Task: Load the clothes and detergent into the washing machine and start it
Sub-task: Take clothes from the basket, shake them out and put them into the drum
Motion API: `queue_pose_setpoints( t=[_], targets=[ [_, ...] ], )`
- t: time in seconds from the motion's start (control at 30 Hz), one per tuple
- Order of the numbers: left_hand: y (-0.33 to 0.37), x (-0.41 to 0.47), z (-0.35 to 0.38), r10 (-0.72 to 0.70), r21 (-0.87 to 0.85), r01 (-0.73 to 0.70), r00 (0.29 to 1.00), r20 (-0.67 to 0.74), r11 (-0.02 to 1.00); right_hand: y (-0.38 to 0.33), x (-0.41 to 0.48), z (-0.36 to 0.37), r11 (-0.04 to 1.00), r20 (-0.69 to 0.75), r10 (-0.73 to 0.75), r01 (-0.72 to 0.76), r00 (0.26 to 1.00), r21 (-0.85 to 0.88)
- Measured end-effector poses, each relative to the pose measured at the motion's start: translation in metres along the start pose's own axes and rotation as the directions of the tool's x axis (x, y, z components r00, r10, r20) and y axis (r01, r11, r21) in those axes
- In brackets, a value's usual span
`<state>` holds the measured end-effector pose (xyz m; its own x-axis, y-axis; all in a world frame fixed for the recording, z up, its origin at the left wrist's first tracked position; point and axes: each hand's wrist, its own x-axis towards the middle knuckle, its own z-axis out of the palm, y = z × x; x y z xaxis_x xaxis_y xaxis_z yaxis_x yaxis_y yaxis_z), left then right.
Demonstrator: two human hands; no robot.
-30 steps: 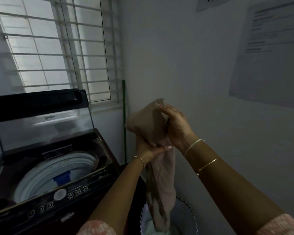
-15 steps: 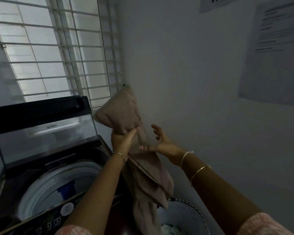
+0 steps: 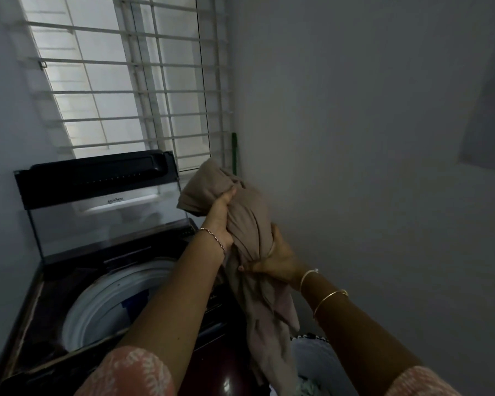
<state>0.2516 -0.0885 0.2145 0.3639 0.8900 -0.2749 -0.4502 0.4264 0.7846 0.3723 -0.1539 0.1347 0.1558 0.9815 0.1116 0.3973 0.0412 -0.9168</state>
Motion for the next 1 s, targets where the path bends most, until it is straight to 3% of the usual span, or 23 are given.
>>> queue_pose_setpoints(
  t=[0.2,0.27,0.37,0.47,0.53,0.6,0.63,0.67,0.7,0.77,0.83,0.9,1.0],
  targets=[
    [0.009,0.021,-0.029,-0.090,-0.166,0.076,0.993,-0.077,0.983,-0.014,0.015,-0.005,0.964,-0.029,-0.072,0.062,0.997,-0.258],
    [0.013,0.029,-0.045,-0.125,-0.135,0.110,0.986,-0.107,0.985,-0.022,0.020,-0.008,0.961,-0.037,-0.093,0.080,0.995,-0.266],
    [0.017,0.038,-0.066,-0.109,0.113,0.133,0.975,-0.196,0.985,-0.030,0.025,-0.013,0.979,-0.141,-0.119,0.092,0.983,-0.181],
    [0.017,0.047,-0.075,0.092,0.416,0.033,0.956,-0.278,0.909,-0.031,0.032,-0.018,0.986,-0.193,-0.124,0.098,0.973,-0.138],
    [0.017,0.047,-0.075,0.192,0.497,-0.035,0.944,-0.267,0.867,-0.033,0.035,-0.021,0.979,-0.196,-0.128,0.093,0.972,-0.179],
    [0.018,0.045,-0.076,0.308,0.661,-0.014,0.892,-0.330,0.750,-0.039,0.036,-0.024,0.977,-0.217,-0.120,0.077,0.969,-0.198],
    [0.019,0.043,-0.077,0.407,0.783,0.030,0.842,-0.355,0.621,-0.042,0.037,-0.026,0.977,-0.229,-0.112,0.065,0.967,-0.202],
    [0.020,0.042,-0.078,0.484,0.874,0.033,0.822,-0.299,0.485,-0.045,0.037,-0.029,0.977,-0.242,-0.102,0.052,0.965,-0.205],
    [0.021,0.043,-0.079,0.477,0.915,-0.044,0.863,-0.168,0.402,-0.047,0.038,-0.032,0.979,-0.254,-0.094,0.043,0.963,-0.199],
    [0.020,0.034,-0.074,0.248,0.865,-0.253,0.956,0.156,0.434,-0.051,0.037,-0.035,0.991,-0.283,-0.064,0.027,0.957,-0.134],
    [0.014,0.022,-0.064,0.005,0.818,-0.300,0.940,0.341,0.491,-0.056,0.034,-0.036,0.999,-0.308,-0.028,0.016,0.951,-0.041],
    [0.001,0.018,-0.050,-0.015,0.812,-0.339,0.920,0.392,0.474,-0.061,0.033,-0.036,0.999,-0.340,0.012,0.006,0.940,0.054],
    [-0.027,0.015,-0.037,0.132,0.823,-0.377,0.925,0.355,0.426,-0.071,0.031,-0.035,0.982,-0.376,0.044,0.029,0.926,0.188]
  ],
)
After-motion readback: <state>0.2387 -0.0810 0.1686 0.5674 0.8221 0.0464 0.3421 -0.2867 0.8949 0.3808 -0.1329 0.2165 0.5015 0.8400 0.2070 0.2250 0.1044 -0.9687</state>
